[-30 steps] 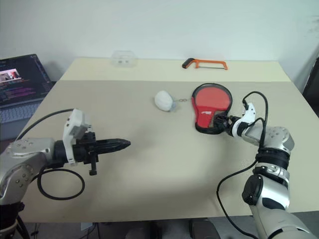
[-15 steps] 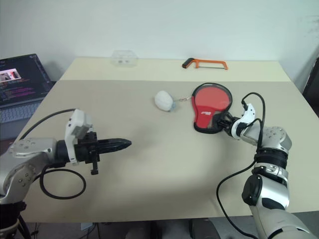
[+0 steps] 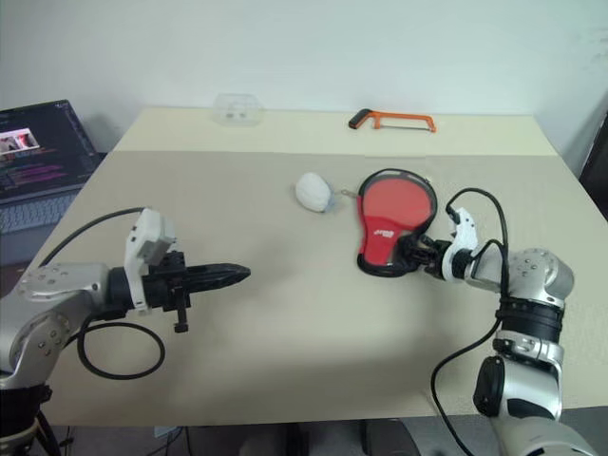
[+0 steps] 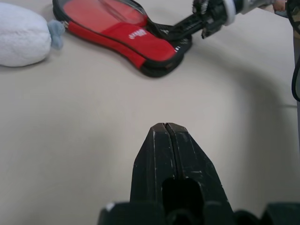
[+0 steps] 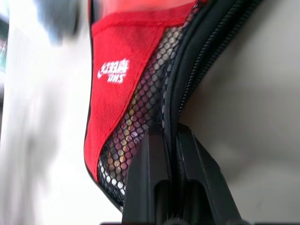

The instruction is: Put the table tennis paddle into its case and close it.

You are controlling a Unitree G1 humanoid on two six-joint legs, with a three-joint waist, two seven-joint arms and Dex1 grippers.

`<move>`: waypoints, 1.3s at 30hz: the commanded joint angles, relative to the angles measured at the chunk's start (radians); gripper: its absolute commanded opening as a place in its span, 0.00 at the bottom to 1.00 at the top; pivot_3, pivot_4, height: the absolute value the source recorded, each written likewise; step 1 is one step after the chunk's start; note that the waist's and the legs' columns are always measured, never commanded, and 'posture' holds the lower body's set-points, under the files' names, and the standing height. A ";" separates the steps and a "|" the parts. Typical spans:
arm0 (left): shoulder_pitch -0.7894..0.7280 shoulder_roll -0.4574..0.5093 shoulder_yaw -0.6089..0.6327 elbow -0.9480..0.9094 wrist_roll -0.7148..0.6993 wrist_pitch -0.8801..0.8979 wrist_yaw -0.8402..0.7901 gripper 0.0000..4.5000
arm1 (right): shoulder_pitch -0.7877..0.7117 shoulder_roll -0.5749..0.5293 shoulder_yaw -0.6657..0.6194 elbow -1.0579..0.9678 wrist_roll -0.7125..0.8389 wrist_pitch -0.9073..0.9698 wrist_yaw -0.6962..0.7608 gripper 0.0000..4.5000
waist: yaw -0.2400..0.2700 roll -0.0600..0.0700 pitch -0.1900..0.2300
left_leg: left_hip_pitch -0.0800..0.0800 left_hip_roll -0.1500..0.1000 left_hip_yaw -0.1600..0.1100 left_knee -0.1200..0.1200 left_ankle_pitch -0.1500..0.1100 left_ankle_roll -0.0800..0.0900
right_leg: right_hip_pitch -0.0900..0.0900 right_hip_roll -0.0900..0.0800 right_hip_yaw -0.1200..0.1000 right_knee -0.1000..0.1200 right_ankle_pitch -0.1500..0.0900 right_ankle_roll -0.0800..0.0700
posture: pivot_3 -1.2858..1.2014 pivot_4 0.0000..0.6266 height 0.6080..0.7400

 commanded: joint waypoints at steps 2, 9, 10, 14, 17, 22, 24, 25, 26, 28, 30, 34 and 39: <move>-0.023 0.005 -0.015 0.008 0.010 -0.021 -0.015 0.00 | 0.089 -0.016 0.070 -0.172 0.134 0.084 0.043 0.00 | 0.000 0.000 0.000 | 0.000 0.000 0.000 0.000 0.000 0.000 | 0.000 0.000 0.000 0.000 0.000 0.000 | 0.52 0.24 1.00; -0.038 0.017 -0.025 0.027 0.015 -0.020 -0.046 0.00 | 0.266 -0.147 0.178 -0.360 0.318 0.084 0.104 0.00 | 0.004 0.000 0.000 | -0.002 -0.001 -0.001 0.000 0.000 0.000 | 0.000 0.000 -0.001 -0.002 0.000 0.000 | 0.52 0.24 1.00; -0.039 0.020 -0.027 0.029 0.015 -0.020 -0.051 0.00 | 0.286 -0.172 0.195 -0.392 0.333 0.084 0.117 0.00 | 0.004 0.000 0.000 | -0.002 -0.001 -0.001 0.000 0.000 0.000 | 0.000 0.000 -0.001 -0.002 0.000 0.000 | 0.52 0.24 1.00; -0.045 0.028 -0.033 0.038 0.021 -0.020 -0.068 0.00 | 0.332 -0.221 0.210 -0.457 0.391 0.084 0.152 0.00 | 0.003 0.000 0.000 | -0.002 -0.001 -0.002 -0.001 0.000 0.000 | 0.000 0.001 -0.001 -0.002 0.000 0.000 | 0.52 0.24 1.00; -0.056 0.033 -0.036 0.046 0.023 -0.018 -0.075 0.00 | 0.364 -0.242 0.215 -0.496 0.431 0.084 0.161 0.00 | 0.004 0.000 0.000 | -0.002 -0.001 -0.004 0.000 0.000 0.000 | 0.000 0.001 -0.002 -0.001 0.000 0.000 | 0.52 0.24 1.00; -0.060 0.038 -0.038 0.052 0.028 -0.017 -0.084 0.00 | 0.424 -0.249 0.227 -0.586 0.524 0.084 0.159 0.00 | 0.005 -0.001 0.000 | -0.003 -0.001 -0.007 0.001 0.000 0.000 | 0.000 0.001 -0.004 -0.001 0.000 0.000 | 0.52 0.24 1.00; -0.061 0.038 -0.038 0.051 0.029 -0.015 -0.085 0.00 | 0.448 -0.244 0.233 -0.620 0.569 0.084 0.146 0.00 | 0.005 -0.001 0.000 | -0.004 -0.001 -0.008 0.001 0.000 0.000 | 0.000 0.001 -0.005 -0.001 0.000 0.000 | 0.52 0.24 1.00; -0.061 0.038 -0.038 0.049 0.030 -0.014 -0.084 0.00 | 0.457 -0.240 0.234 -0.628 0.582 0.084 0.134 0.00 | 0.005 -0.001 0.000 | -0.004 -0.001 -0.009 0.001 0.000 0.000 | 0.000 0.001 -0.005 -0.001 0.000 0.000 | 0.52 0.24 1.00; -0.061 0.037 -0.038 0.048 0.030 -0.013 -0.084 0.00 | 0.464 -0.235 0.235 -0.633 0.594 0.083 0.120 0.00 | 0.005 -0.001 0.000 | -0.004 -0.001 -0.009 0.001 0.000 0.001 | 0.000 0.001 -0.005 -0.001 0.000 0.000 | 0.52 0.24 1.00; -0.059 0.037 -0.038 0.044 0.029 -0.010 -0.085 0.00 | 0.481 -0.223 0.243 -0.639 0.622 0.076 0.089 0.00 | 0.005 -0.001 0.000 | -0.004 -0.001 -0.010 0.002 -0.002 0.003 | 0.001 0.000 -0.006 -0.001 0.000 0.000 | 0.52 0.24 1.00; -0.059 0.038 -0.039 0.044 0.030 -0.009 -0.088 0.00 | 0.491 -0.221 0.254 -0.639 0.650 0.066 0.061 0.00 | 0.005 -0.001 0.000 | -0.004 -0.001 -0.011 0.004 -0.002 0.004 | 0.001 0.000 -0.006 0.000 0.000 0.000 | 0.52 0.24 1.00; -0.061 0.043 -0.041 0.044 0.031 -0.007 -0.093 0.00 | 0.518 -0.241 0.290 -0.654 0.718 0.036 0.013 0.00 | 0.005 -0.001 0.000 | -0.004 -0.001 -0.012 0.005 -0.002 0.004 | 0.002 0.000 -0.007 0.000 0.000 0.000 | 0.52 0.24 1.00; -0.062 0.046 -0.041 0.042 0.033 -0.007 -0.094 0.00 | 0.541 -0.269 0.344 -0.642 0.804 -0.032 -0.080 0.00 | 0.006 -0.001 0.000 | -0.005 -0.001 -0.013 0.005 -0.002 0.004 | 0.002 0.000 -0.008 0.000 0.000 0.000 | 0.52 0.24 1.00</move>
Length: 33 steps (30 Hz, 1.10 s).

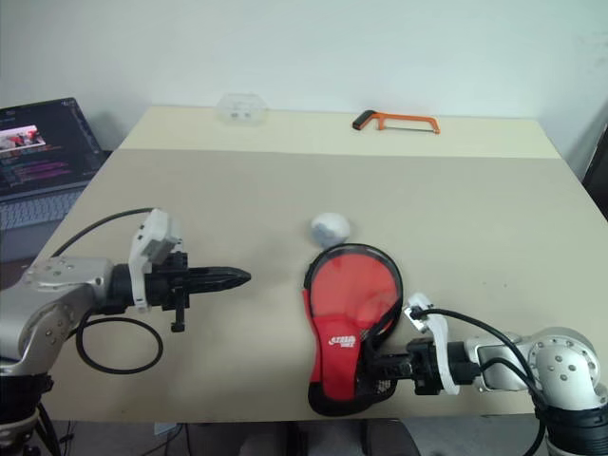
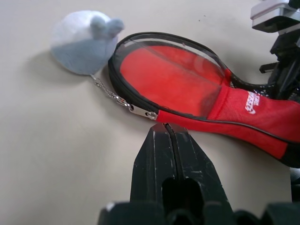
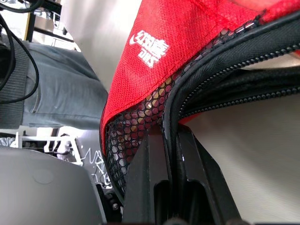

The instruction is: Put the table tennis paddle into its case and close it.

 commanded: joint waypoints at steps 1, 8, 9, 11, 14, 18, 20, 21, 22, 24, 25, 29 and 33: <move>-0.012 0.020 0.004 -0.026 -0.002 -0.005 -0.008 0.00 | 0.012 -0.029 0.044 -0.026 0.113 -0.051 -0.051 0.00 | 0.000 0.000 0.000 | 0.000 0.000 0.000 0.000 0.000 0.000 | 0.000 0.000 0.000 0.000 0.000 0.000 | 0.52 0.24 1.00; -0.005 0.018 0.004 -0.036 -0.002 -0.005 0.000 0.00 | 0.000 -0.119 0.121 -0.005 0.224 -0.158 -0.143 0.00 | 0.000 0.000 0.000 | 0.000 0.000 0.000 0.001 0.000 0.000 | 0.000 0.000 0.000 0.000 0.000 0.000 | 0.52 0.24 1.00; 0.000 0.016 0.004 -0.037 -0.002 -0.005 0.002 0.00 | -0.010 -0.128 0.127 -0.007 0.216 -0.171 -0.147 0.00 | 0.000 0.000 0.000 | 0.000 0.000 0.000 0.001 0.000 0.000 | 0.000 0.000 0.000 0.000 0.000 0.000 | 0.52 0.24 1.00; 0.013 0.012 0.001 -0.042 0.003 -0.010 0.005 0.00 | -0.026 -0.143 0.140 -0.006 0.209 -0.191 -0.149 0.00 | 0.000 0.000 0.000 | 0.000 0.000 0.000 0.001 0.000 0.000 | 0.000 0.000 0.000 0.000 0.000 0.000 | 0.52 0.24 1.00; 0.018 0.006 -0.001 -0.044 0.007 -0.014 0.012 0.00 | -0.037 -0.165 0.157 -0.007 0.219 -0.210 -0.138 0.17 | 0.001 0.000 0.000 | 0.000 0.001 0.000 0.001 0.000 0.000 | 0.000 0.000 0.000 0.000 0.000 0.000 | 0.52 0.24 1.00; 0.011 0.001 0.002 -0.038 0.004 -0.014 0.019 0.00 | -0.051 -0.192 0.173 -0.016 0.247 -0.230 -0.122 0.47 | 0.003 -0.001 0.000 | 0.000 0.002 -0.001 0.001 0.000 0.000 | 0.000 -0.001 -0.001 0.000 0.000 0.000 | 0.52 0.24 1.00; 0.010 0.002 0.001 -0.033 0.006 -0.019 0.018 0.00 | -0.057 -0.218 0.173 -0.022 0.242 -0.229 -0.096 0.63 | 0.003 -0.001 0.000 | 0.000 0.002 -0.001 0.001 0.000 0.000 | 0.000 -0.001 -0.001 0.000 0.000 0.000 | 0.52 0.24 1.00; 0.008 0.002 0.000 -0.030 0.007 -0.020 0.017 0.00 | -0.062 -0.248 0.164 -0.036 0.224 -0.215 -0.056 0.70 | 0.003 -0.001 0.000 | 0.000 0.002 -0.001 0.001 0.000 0.000 | 0.000 -0.001 -0.001 0.000 0.000 0.000 | 0.52 0.24 1.00; 0.007 0.002 0.000 -0.029 0.006 -0.021 0.017 0.00 | -0.064 -0.272 0.158 -0.048 0.210 -0.207 -0.024 0.79 | 0.004 -0.001 0.000 | 0.000 0.002 -0.001 0.001 0.000 0.000 | 0.000 -0.001 -0.001 0.000 0.000 0.000 | 0.52 0.24 1.00; 0.001 -0.001 -0.001 -0.027 0.003 -0.022 0.015 0.00 | -0.056 -0.403 0.119 -0.115 0.078 -0.203 0.156 0.94 | 0.007 0.000 0.000 | 0.000 0.002 -0.001 0.001 0.000 0.000 | 0.001 -0.002 -0.001 0.000 0.000 0.000 | 0.52 0.24 1.00; -0.004 -0.004 -0.003 -0.029 0.002 -0.024 0.014 0.00 | -0.041 -0.493 0.111 -0.144 -0.030 -0.238 0.269 0.99 | 0.009 0.000 0.000 | 0.000 0.001 -0.001 0.002 0.000 0.000 | 0.000 -0.002 -0.001 0.000 0.000 0.000 | 0.52 0.24 1.00; -0.075 -0.053 -0.025 -0.032 0.003 -0.035 0.051 0.00 | 0.045 -0.776 0.025 -0.100 -0.395 -0.526 0.697 0.99 | 0.029 0.000 0.000 | 0.000 -0.001 -0.002 0.002 0.000 0.001 | 0.001 -0.004 -0.002 -0.001 0.000 0.000 | 0.52 0.24 1.00; -0.185 -0.165 -0.130 -0.049 0.040 -0.040 0.113 0.00 | -0.044 -0.799 -0.041 0.032 -0.547 -0.705 0.855 0.99 | 0.043 -0.001 -0.001 | 0.000 -0.003 -0.005 0.004 0.000 0.002 | 0.004 -0.003 -0.005 0.000 0.000 0.000 | 0.52 0.24 1.00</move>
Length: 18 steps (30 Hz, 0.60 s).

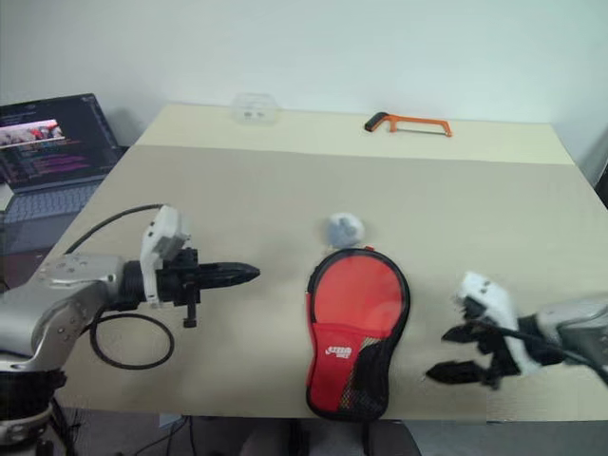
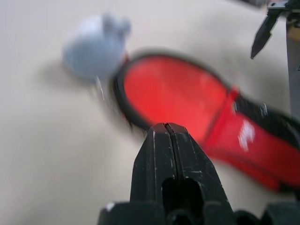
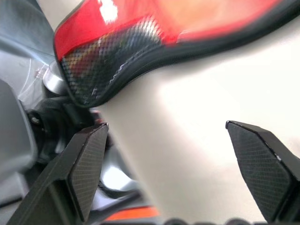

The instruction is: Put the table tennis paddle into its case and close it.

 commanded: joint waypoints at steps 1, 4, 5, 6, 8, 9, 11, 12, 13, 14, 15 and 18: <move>-0.052 -0.059 -0.083 -0.050 0.034 -0.022 0.039 0.00 | -0.106 0.018 -0.032 0.074 -0.111 -0.129 0.095 0.99 | 0.001 0.000 0.000 | 0.000 0.000 0.000 0.000 0.000 0.000 | 0.000 0.000 0.000 0.000 0.000 0.000 | 0.52 0.24 1.00; -0.088 -0.182 -0.244 -0.014 0.165 -0.081 0.127 0.00 | -0.339 0.176 0.073 0.170 -0.211 -0.154 0.003 0.99 | -0.001 0.000 0.000 | 0.000 0.000 0.001 0.000 0.000 0.000 | 0.000 0.002 0.001 0.000 0.000 0.000 | 0.52 0.24 1.00; -0.092 -0.217 -0.300 0.007 0.220 -0.114 0.147 0.00 | -0.414 0.240 0.112 0.201 -0.252 -0.150 -0.038 0.99 | -0.002 0.000 0.000 | 0.001 0.000 0.001 0.000 0.000 -0.001 | 0.000 0.003 0.002 0.000 0.000 -0.001 | 0.52 0.24 1.00; -0.094 -0.250 -0.345 0.036 0.267 -0.140 0.166 0.00 | -0.473 0.297 0.154 0.226 -0.297 -0.140 -0.071 0.99 | -0.003 0.000 0.000 | 0.001 -0.002 0.000 0.001 0.000 -0.001 | 0.000 0.004 0.003 0.000 0.001 -0.002 | 0.52 0.24 1.00; -0.093 -0.302 -0.389 0.084 0.319 -0.168 0.190 0.00 | -0.529 0.369 0.212 0.249 -0.375 -0.143 -0.091 0.99 | 0.000 0.000 0.000 | 0.001 -0.001 0.000 0.001 0.001 -0.002 | 0.000 0.004 0.004 0.000 0.002 -0.002 | 0.52 0.24 1.00; -0.093 -0.327 -0.411 0.111 0.341 -0.183 0.201 0.00 | -0.554 0.407 0.233 0.265 -0.403 -0.142 -0.106 0.99 | 0.002 0.000 0.000 | 0.000 0.000 0.000 0.001 0.002 -0.003 | -0.001 0.005 0.004 0.000 0.002 -0.002 | 0.52 0.24 1.00; -0.094 -0.378 -0.429 0.153 0.364 -0.195 0.227 0.04 | -0.598 0.468 0.263 0.298 -0.452 -0.143 -0.125 1.00 | 0.005 0.000 0.000 | -0.001 0.000 0.001 0.000 0.002 -0.004 | -0.004 0.005 0.006 0.001 0.002 -0.002 | 0.52 0.24 1.00; -0.093 -0.401 -0.434 0.161 0.362 -0.192 0.228 0.08 | -0.622 0.501 0.273 0.320 -0.468 -0.142 -0.130 1.00 | 0.006 0.000 0.000 | -0.001 0.000 0.001 -0.001 0.002 -0.004 | -0.004 0.005 0.006 0.000 0.002 -0.002 | 0.52 0.24 1.00; -0.091 -0.415 -0.435 0.165 0.360 -0.190 0.226 0.13 | -0.637 0.521 0.278 0.335 -0.480 -0.141 -0.129 1.00 | 0.006 0.000 0.000 | -0.001 0.000 0.001 -0.001 0.002 -0.004 | -0.004 0.005 0.006 0.000 0.002 -0.002 | 0.52 0.24 1.00; -0.090 -0.426 -0.441 0.167 0.368 -0.187 0.227 0.21 | -0.655 0.547 0.285 0.351 -0.492 -0.139 -0.128 1.00 | 0.007 0.000 0.000 | -0.001 0.001 0.001 -0.001 0.002 -0.004 | -0.004 0.005 0.007 0.001 0.002 -0.002 | 0.52 0.24 1.00; -0.087 -0.434 -0.447 0.167 0.377 -0.187 0.229 0.28 | -0.669 0.570 0.294 0.363 -0.502 -0.137 -0.125 1.00 | 0.008 0.000 0.000 | -0.001 0.001 0.001 -0.001 0.002 -0.004 | -0.004 0.004 0.007 0.001 0.002 -0.002 | 0.52 0.24 1.00; -0.077 -0.453 -0.450 0.155 0.386 -0.180 0.233 0.53 | -0.705 0.636 0.309 0.380 -0.527 -0.125 -0.123 1.00 | 0.008 0.001 0.000 | -0.001 0.001 0.001 0.000 0.002 -0.004 | -0.004 0.004 0.007 0.001 0.002 -0.002 | 0.52 0.24 1.00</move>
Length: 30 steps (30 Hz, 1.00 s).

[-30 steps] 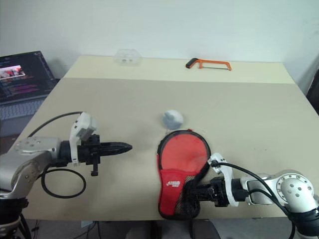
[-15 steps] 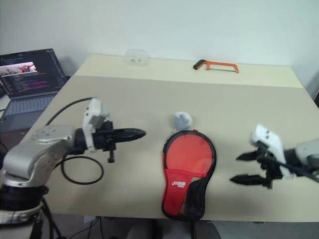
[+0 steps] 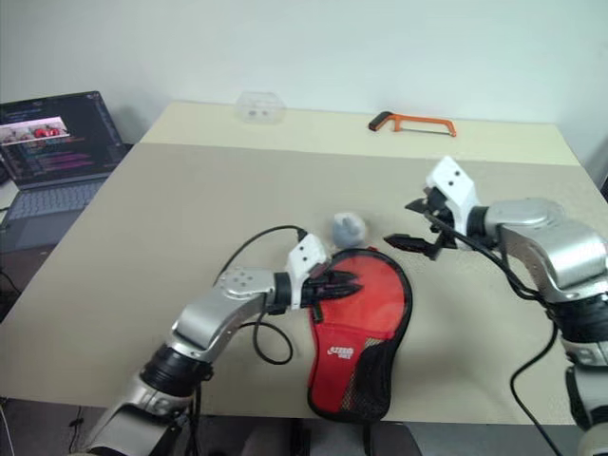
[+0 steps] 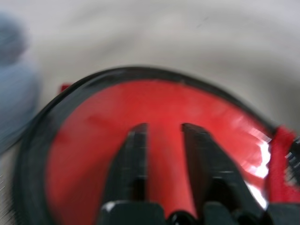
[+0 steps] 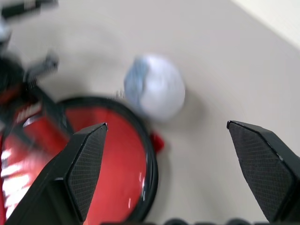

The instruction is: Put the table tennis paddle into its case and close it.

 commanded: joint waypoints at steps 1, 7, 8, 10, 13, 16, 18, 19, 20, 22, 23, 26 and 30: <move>0.009 -0.016 -0.002 -0.037 0.009 -0.005 0.006 0.61 | -0.048 0.048 0.002 0.013 -0.028 0.008 0.000 1.00 | 0.000 0.000 0.000 | 0.000 0.000 0.000 0.000 0.000 0.000 | 0.000 0.000 0.000 0.001 0.000 0.000 | 0.52 0.24 1.00; 0.018 -0.046 0.011 -0.044 0.016 0.015 0.036 0.99 | -0.116 0.163 0.009 0.087 -0.051 0.074 -0.021 1.00 | 0.000 0.000 0.000 | 0.000 0.000 0.000 0.001 0.000 0.000 | 0.000 0.000 0.000 0.002 0.000 0.000 | 0.52 0.24 1.00; 0.019 -0.048 0.012 -0.044 0.019 0.016 0.040 0.99 | -0.127 0.181 0.015 0.103 -0.059 0.084 -0.026 1.00 | 0.000 0.000 0.000 | 0.000 0.000 0.000 0.001 0.000 0.000 | 0.000 0.000 0.000 0.002 0.000 0.000 | 0.52 0.24 1.00; 0.017 -0.043 -0.008 -0.029 0.073 -0.020 0.071 0.99 | -0.148 0.210 0.032 0.144 -0.080 0.098 -0.029 1.00 | 0.000 0.000 0.000 | 0.000 0.000 0.000 0.001 0.000 0.000 | 0.000 0.000 0.000 0.002 0.000 0.000 | 0.52 0.24 1.00; 0.014 -0.038 -0.036 0.017 0.148 -0.043 0.113 0.99 | -0.182 0.252 0.054 0.215 -0.111 0.122 -0.034 1.00 | 0.000 0.001 0.000 | 0.001 0.000 0.000 0.001 0.000 0.000 | 0.000 0.000 0.000 0.002 0.000 0.000 | 0.52 0.24 1.00; 0.027 -0.026 -0.075 0.033 0.195 -0.043 0.106 0.99 | -0.216 0.305 0.091 0.306 -0.157 0.120 -0.040 1.00 | -0.001 0.001 -0.001 | 0.001 0.000 0.000 0.001 0.000 0.000 | 0.000 0.000 0.000 0.002 0.000 0.000 | 0.52 0.24 1.00; 0.037 -0.029 -0.087 0.032 0.204 -0.027 0.105 0.99 | -0.236 0.343 0.114 0.373 -0.195 0.101 -0.046 1.00 | -0.001 0.002 -0.002 | 0.001 0.000 0.000 0.000 0.000 0.000 | 0.000 0.000 0.000 0.002 0.000 0.000 | 0.52 0.24 1.00; 0.039 -0.032 -0.088 0.031 0.205 -0.022 0.105 0.99 | -0.242 0.357 0.121 0.399 -0.211 0.091 -0.045 1.00 | -0.001 0.002 -0.002 | 0.001 0.000 0.000 0.001 0.000 0.000 | 0.000 0.000 0.000 0.002 0.000 0.000 | 0.52 0.24 1.00; 0.041 -0.035 -0.089 0.030 0.206 -0.015 0.104 0.99 | -0.250 0.372 0.123 0.427 -0.225 0.083 -0.044 1.00 | -0.001 0.002 -0.002 | 0.001 0.000 0.000 0.001 0.000 0.000 | 0.000 0.000 0.000 0.002 0.000 0.000 | 0.52 0.24 1.00; 0.047 -0.038 -0.097 0.029 0.209 -0.006 0.100 0.99 | -0.262 0.411 0.128 0.501 -0.254 0.049 -0.045 1.00 | -0.001 0.002 -0.003 | 0.001 0.000 0.000 0.001 0.000 0.000 | 0.000 0.000 0.000 0.003 0.000 0.000 | 0.52 0.24 1.00; 0.049 -0.039 -0.099 0.029 0.209 -0.002 0.100 0.99 | -0.267 0.424 0.127 0.527 -0.265 0.036 -0.044 1.00 | -0.001 0.002 -0.003 | 0.001 0.000 0.000 0.001 0.000 0.000 | 0.000 0.000 0.000 0.003 0.000 0.000 | 0.52 0.24 1.00; 0.048 -0.045 -0.095 0.028 0.200 0.011 0.096 0.99 | -0.287 0.462 0.118 0.630 -0.302 -0.011 -0.051 1.00 | -0.001 0.002 -0.003 | 0.002 0.000 0.000 0.001 0.000 0.000 | 0.000 0.000 0.000 0.003 0.000 0.000 | 0.52 0.24 1.00; 0.055 -0.062 -0.079 0.027 0.170 0.052 0.090 0.99 | -0.322 0.500 0.095 0.755 -0.345 -0.079 -0.074 1.00 | -0.002 0.003 -0.004 | 0.002 -0.001 0.001 0.001 0.000 0.000 | 0.000 0.000 0.000 0.004 0.000 0.000 | 0.52 0.24 1.00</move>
